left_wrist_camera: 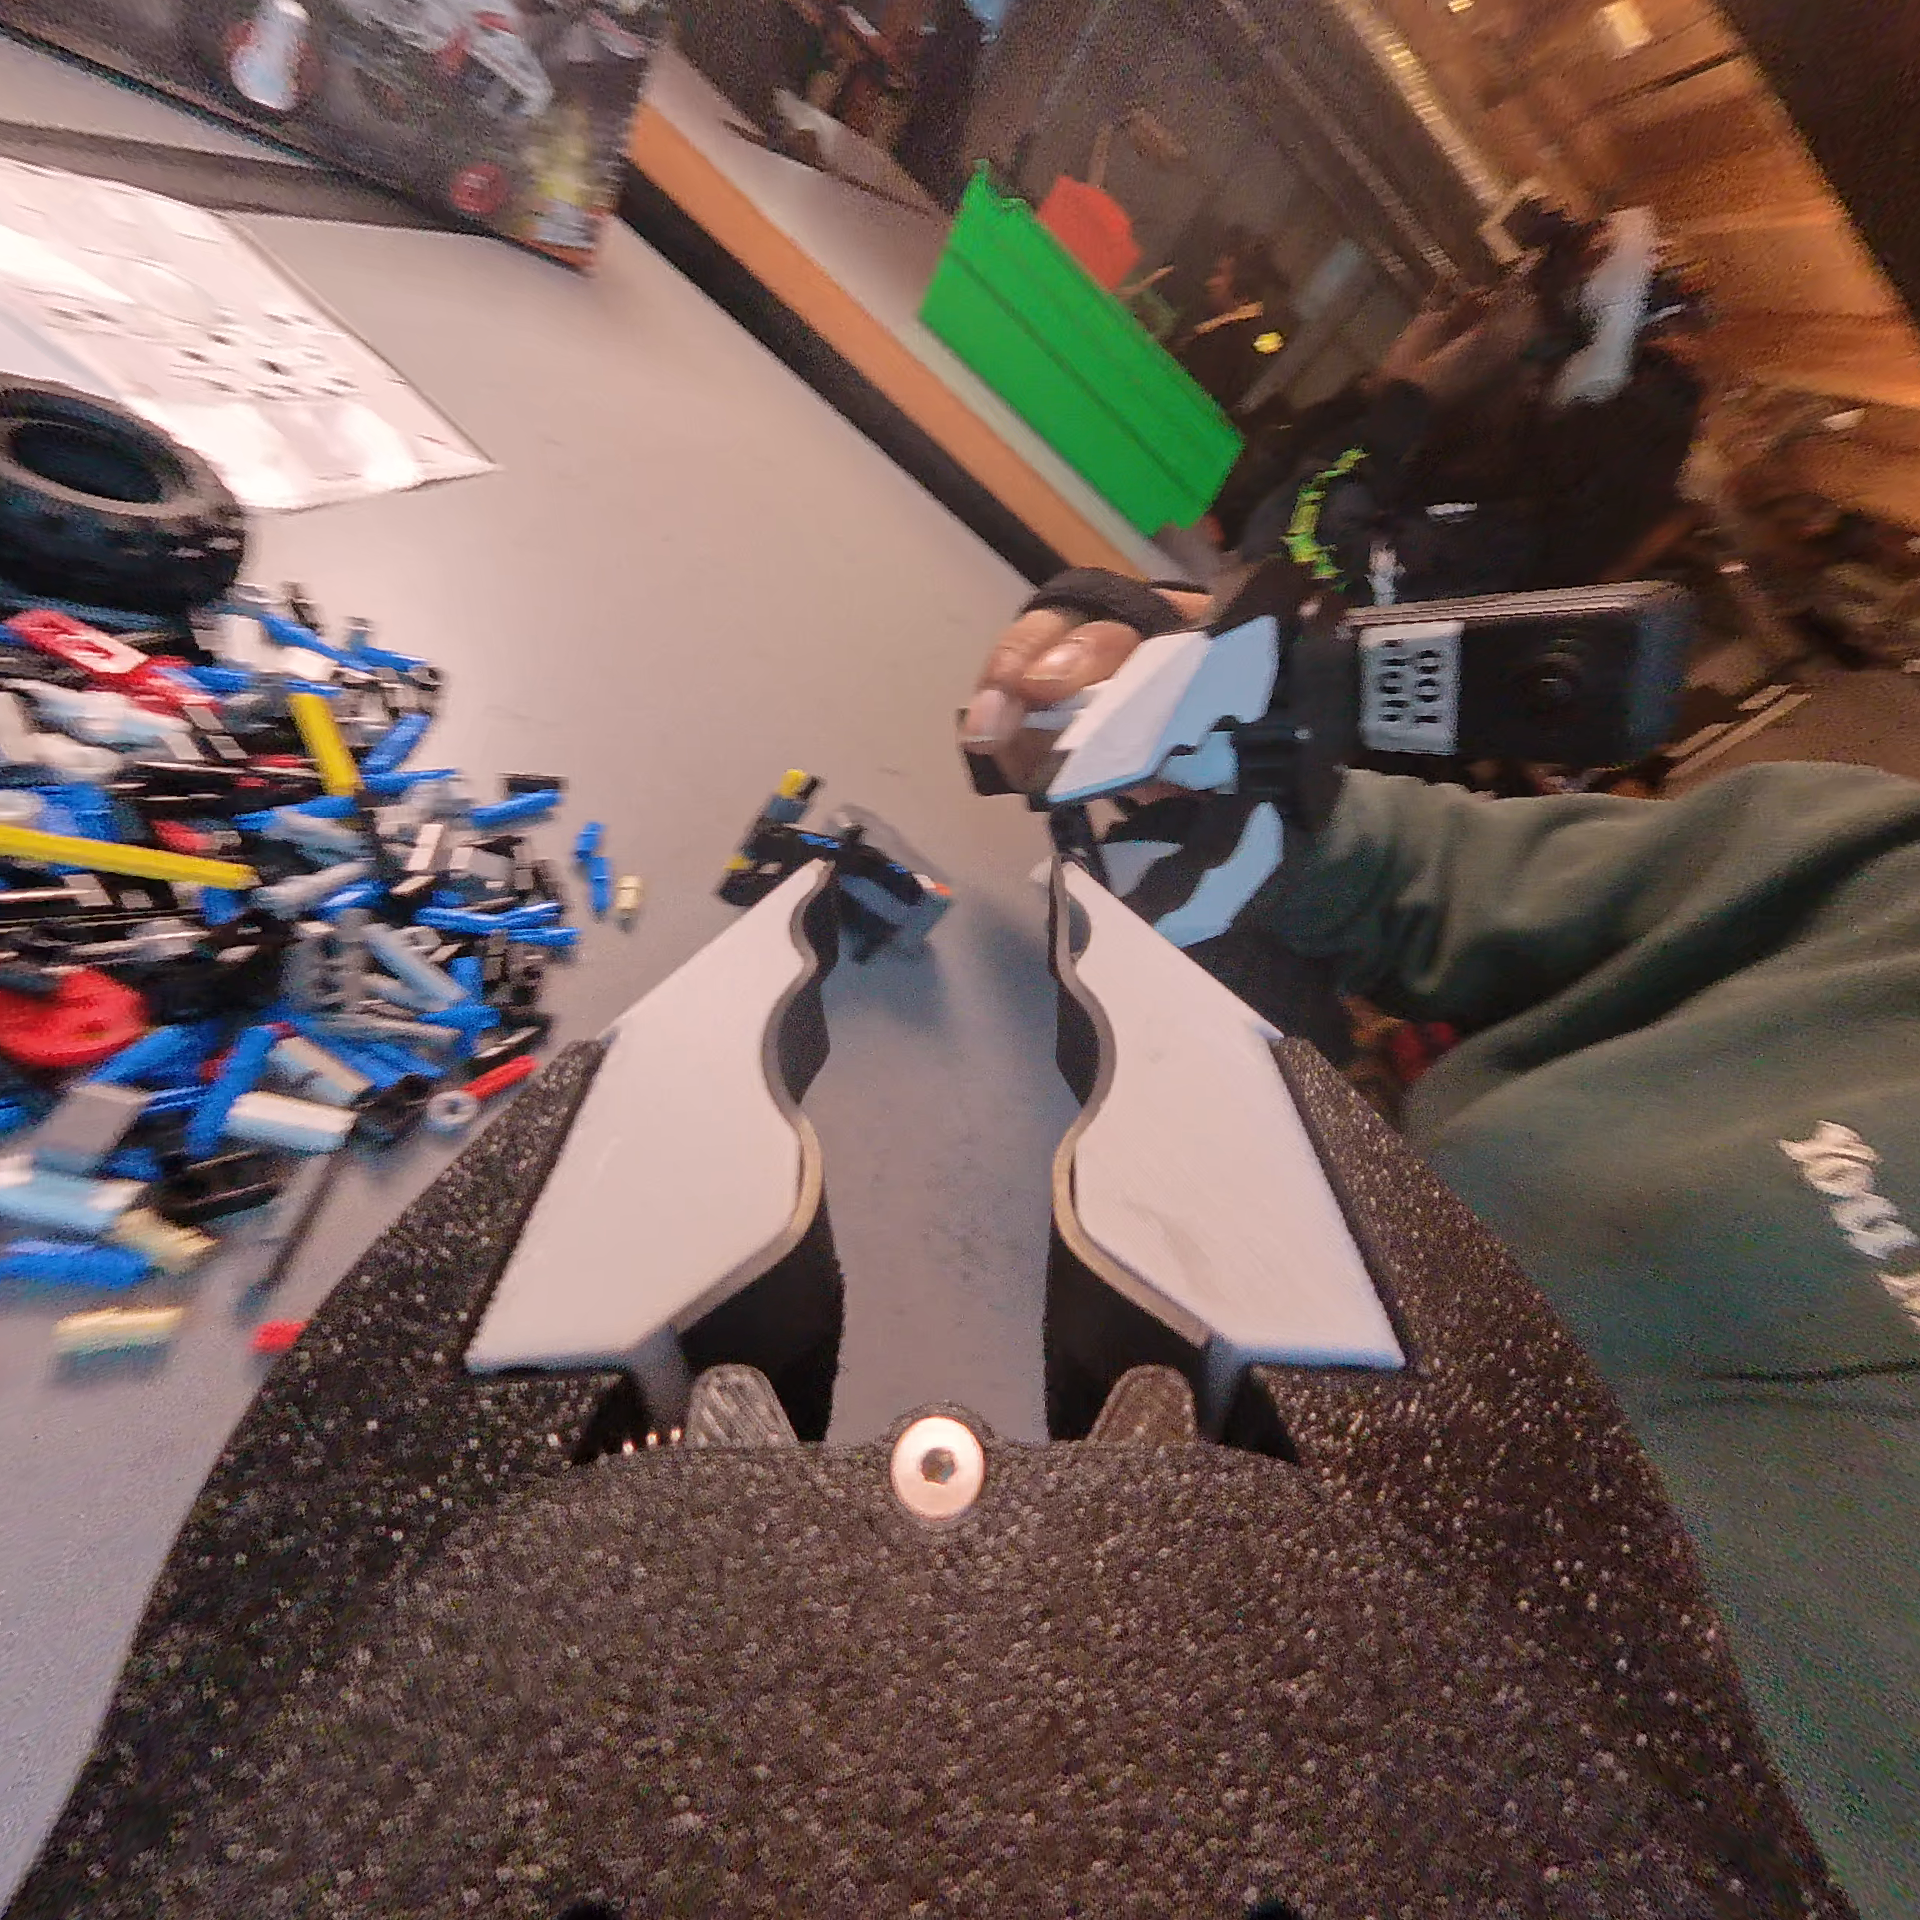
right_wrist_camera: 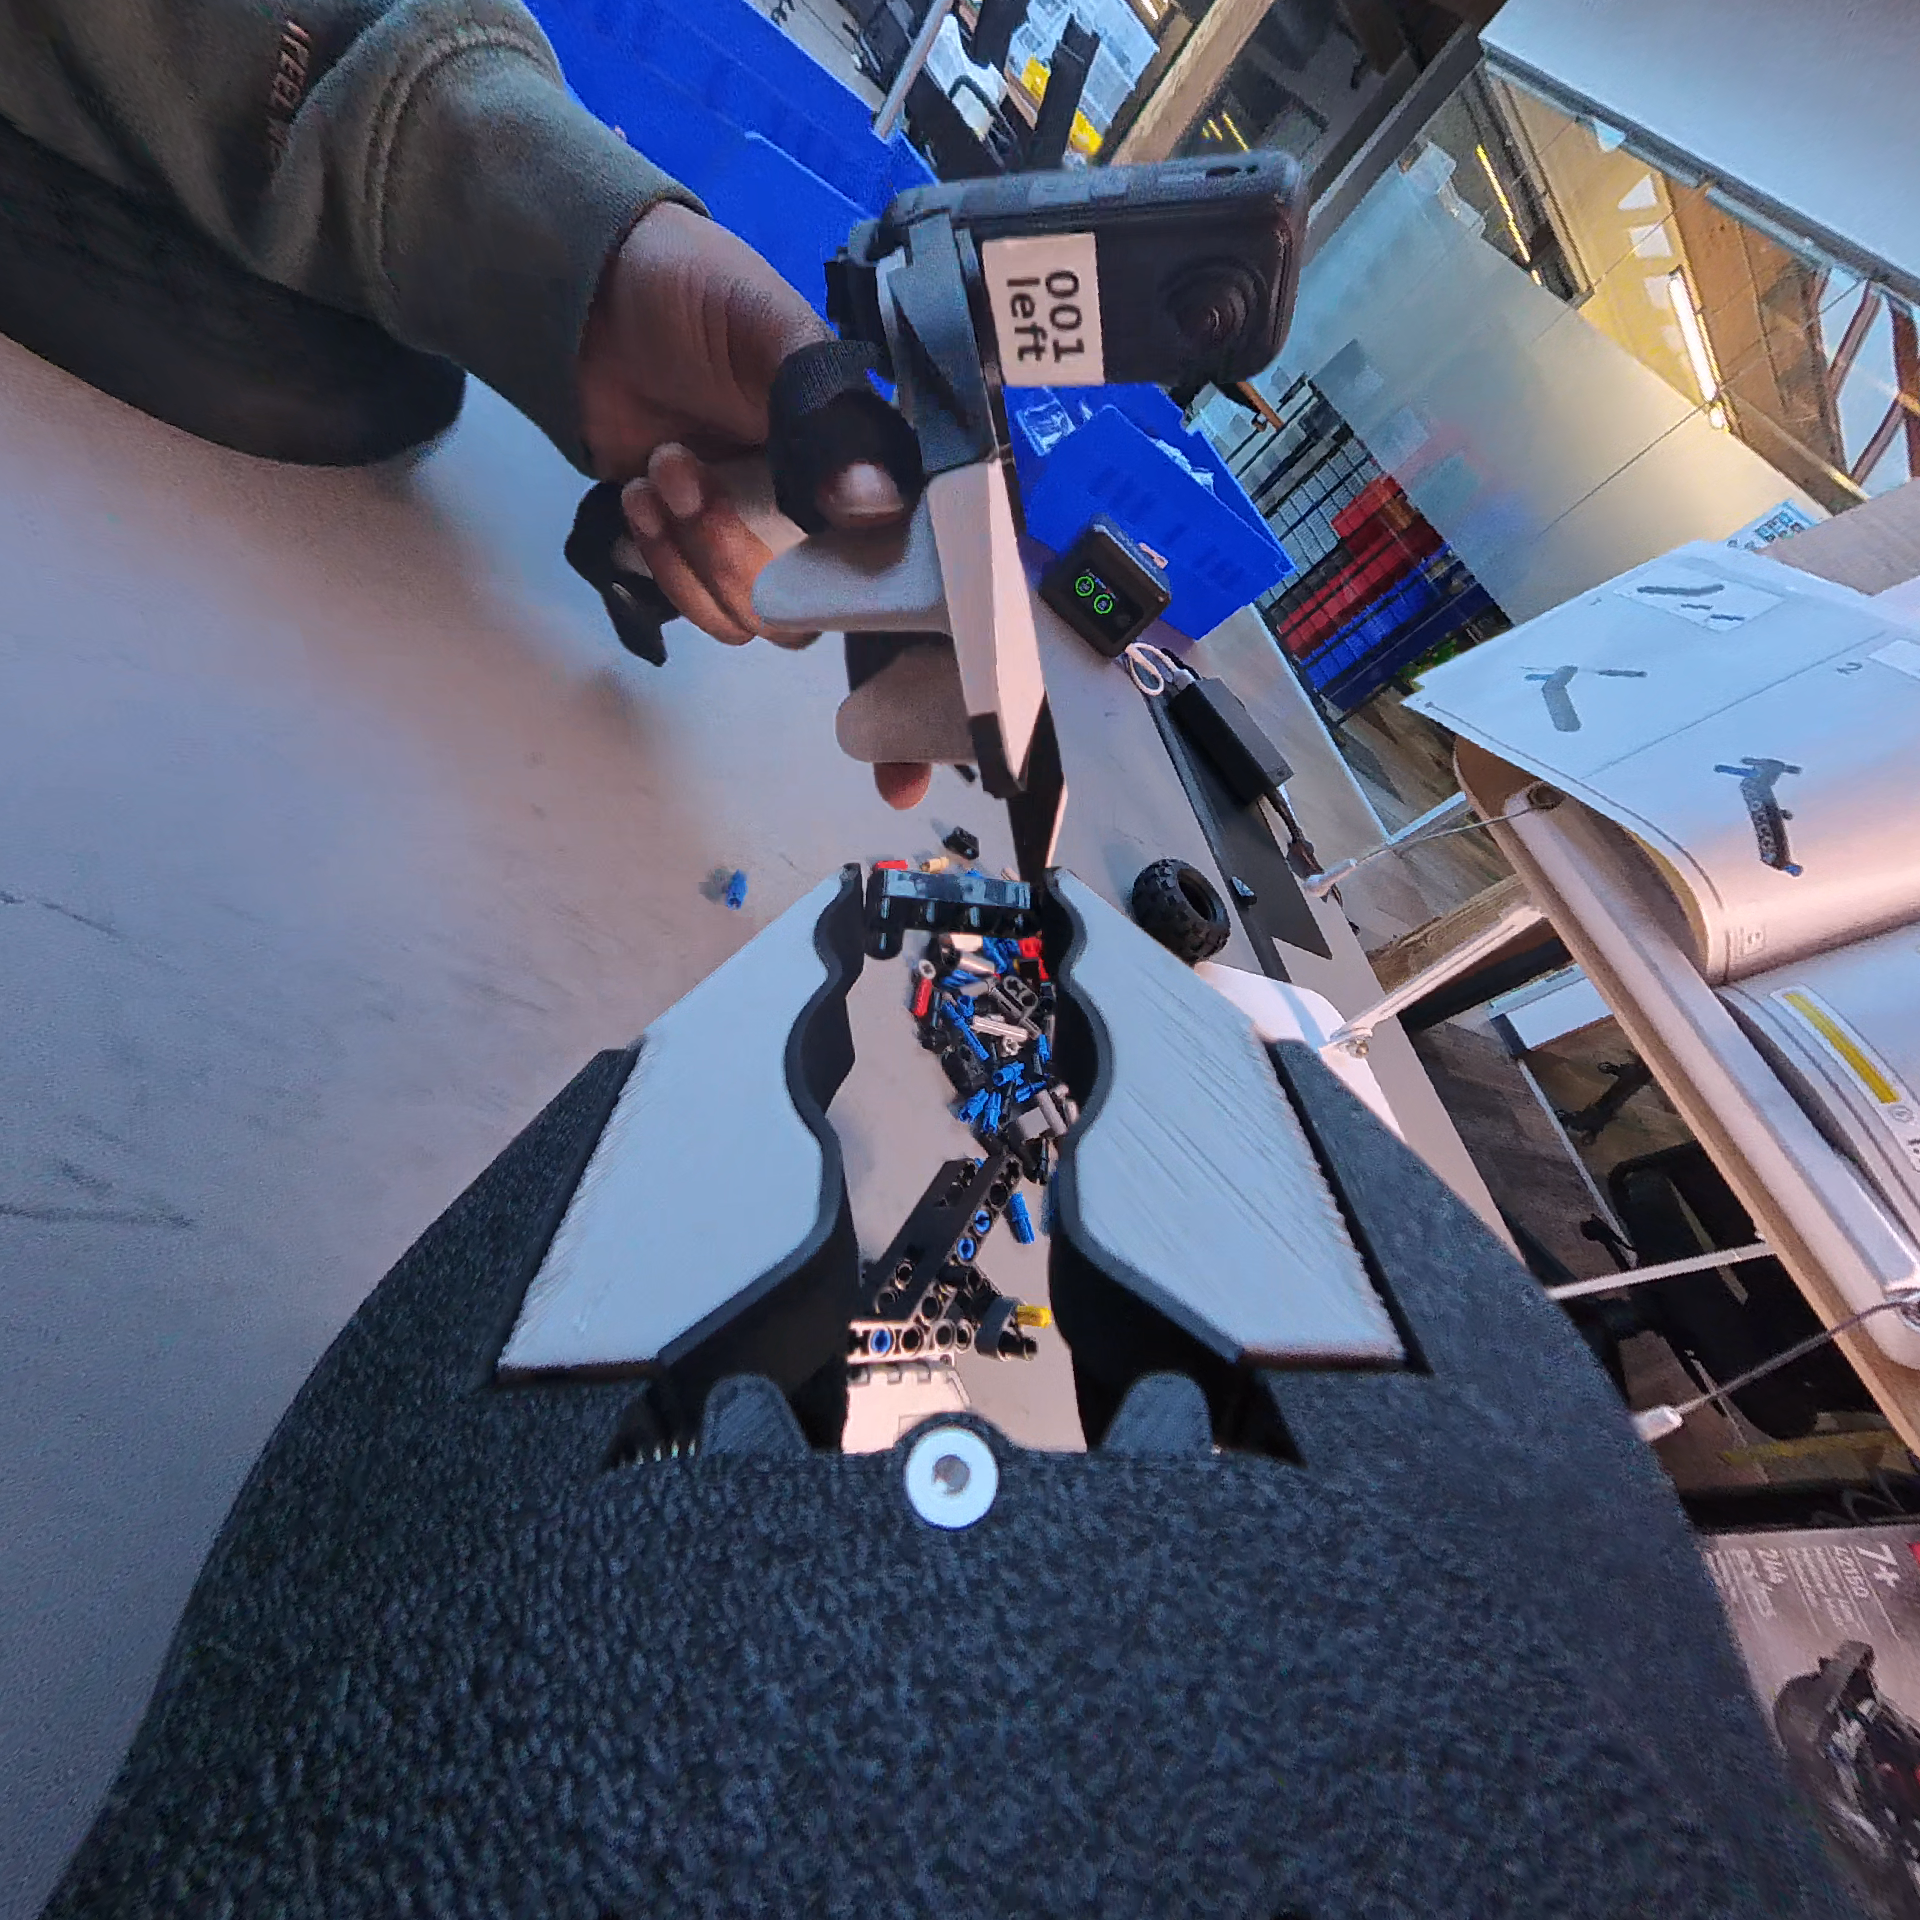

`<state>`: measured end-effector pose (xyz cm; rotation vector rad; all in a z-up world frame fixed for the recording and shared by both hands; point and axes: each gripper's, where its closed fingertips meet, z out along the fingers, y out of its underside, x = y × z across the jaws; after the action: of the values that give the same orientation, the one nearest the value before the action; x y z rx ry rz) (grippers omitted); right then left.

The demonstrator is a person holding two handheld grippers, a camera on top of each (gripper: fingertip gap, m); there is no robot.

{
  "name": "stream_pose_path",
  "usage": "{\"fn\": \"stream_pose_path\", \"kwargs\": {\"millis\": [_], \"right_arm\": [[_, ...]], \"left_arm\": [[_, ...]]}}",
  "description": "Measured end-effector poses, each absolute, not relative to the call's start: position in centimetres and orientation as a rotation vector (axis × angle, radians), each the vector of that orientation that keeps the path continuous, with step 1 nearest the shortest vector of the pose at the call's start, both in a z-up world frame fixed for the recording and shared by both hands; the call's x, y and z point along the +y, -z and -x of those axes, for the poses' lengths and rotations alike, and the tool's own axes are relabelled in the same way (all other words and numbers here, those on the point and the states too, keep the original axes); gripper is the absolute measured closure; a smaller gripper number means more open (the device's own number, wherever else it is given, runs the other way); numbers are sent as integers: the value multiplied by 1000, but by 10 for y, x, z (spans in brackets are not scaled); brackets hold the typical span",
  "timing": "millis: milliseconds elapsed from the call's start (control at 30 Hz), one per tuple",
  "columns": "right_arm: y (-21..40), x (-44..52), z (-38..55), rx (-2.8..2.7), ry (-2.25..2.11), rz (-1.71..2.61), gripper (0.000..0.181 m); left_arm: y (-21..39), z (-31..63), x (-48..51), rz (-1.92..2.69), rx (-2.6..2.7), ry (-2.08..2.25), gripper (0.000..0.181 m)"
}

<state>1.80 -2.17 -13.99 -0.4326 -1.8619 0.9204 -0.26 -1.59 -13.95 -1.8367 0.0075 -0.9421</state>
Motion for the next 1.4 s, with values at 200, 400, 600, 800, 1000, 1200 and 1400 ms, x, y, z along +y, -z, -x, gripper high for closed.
{"fn": "stream_pose_path", "kwargs": {"millis": [200, 400, 600, 800, 1000, 1200, 1400], "right_arm": [[135, -38, -21, -1853, -956, 386, 148], [122, -38, -23, -1807, -958, 389, 142], [118, 2, -25, -1824, -937, 536, 143], [158, -14, -28, -2048, -906, 598, 147], [164, -21, -24, -2083, -890, 600, 148], [153, -5, -23, -2011, -935, 673, 150], [147, 14, -31, -1956, -958, 751, 149]], "left_arm": [[124, -41, -29, 1770, 98, 1174, 156], [113, -25, -37, 1852, 149, 912, 175], [41, 125, -129, 1960, -72, -328, 175], [76, 267, -305, 2181, -743, -845, 175], [115, 293, -342, 2192, -903, -877, 151], [69, 201, -231, 2062, -369, -675, 150], [176, 63, -135, 2345, 57, 4, 149]]}}
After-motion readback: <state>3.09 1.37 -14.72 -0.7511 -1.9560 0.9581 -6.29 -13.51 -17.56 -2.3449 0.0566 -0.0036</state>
